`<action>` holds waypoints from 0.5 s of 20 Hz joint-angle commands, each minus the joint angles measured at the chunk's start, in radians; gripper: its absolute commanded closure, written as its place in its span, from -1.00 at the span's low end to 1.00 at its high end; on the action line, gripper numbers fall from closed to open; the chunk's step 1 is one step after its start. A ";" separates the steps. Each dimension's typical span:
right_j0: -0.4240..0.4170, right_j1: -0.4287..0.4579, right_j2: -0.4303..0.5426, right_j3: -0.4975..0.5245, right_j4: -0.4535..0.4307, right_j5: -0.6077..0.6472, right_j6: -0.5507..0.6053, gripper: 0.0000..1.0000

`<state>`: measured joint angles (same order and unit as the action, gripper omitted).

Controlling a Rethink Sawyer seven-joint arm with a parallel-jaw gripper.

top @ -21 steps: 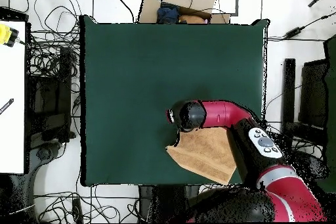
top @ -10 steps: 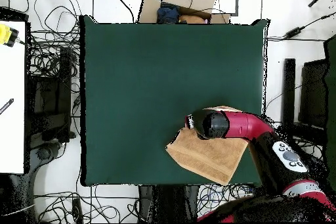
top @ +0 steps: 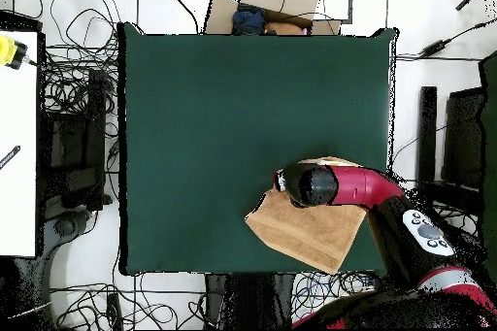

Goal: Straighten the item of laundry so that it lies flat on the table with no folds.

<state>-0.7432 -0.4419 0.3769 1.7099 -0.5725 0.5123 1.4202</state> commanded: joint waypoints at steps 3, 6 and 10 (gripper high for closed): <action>0.023 0.030 0.024 0.024 -0.082 -0.022 -0.042 -1.00; 0.025 0.024 0.025 0.028 -0.081 -0.021 -0.040 -1.00; 0.028 0.021 0.025 0.030 -0.078 -0.022 -0.035 -1.00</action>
<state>-0.7432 -0.4421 0.3767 1.7100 -0.5725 0.5123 1.4202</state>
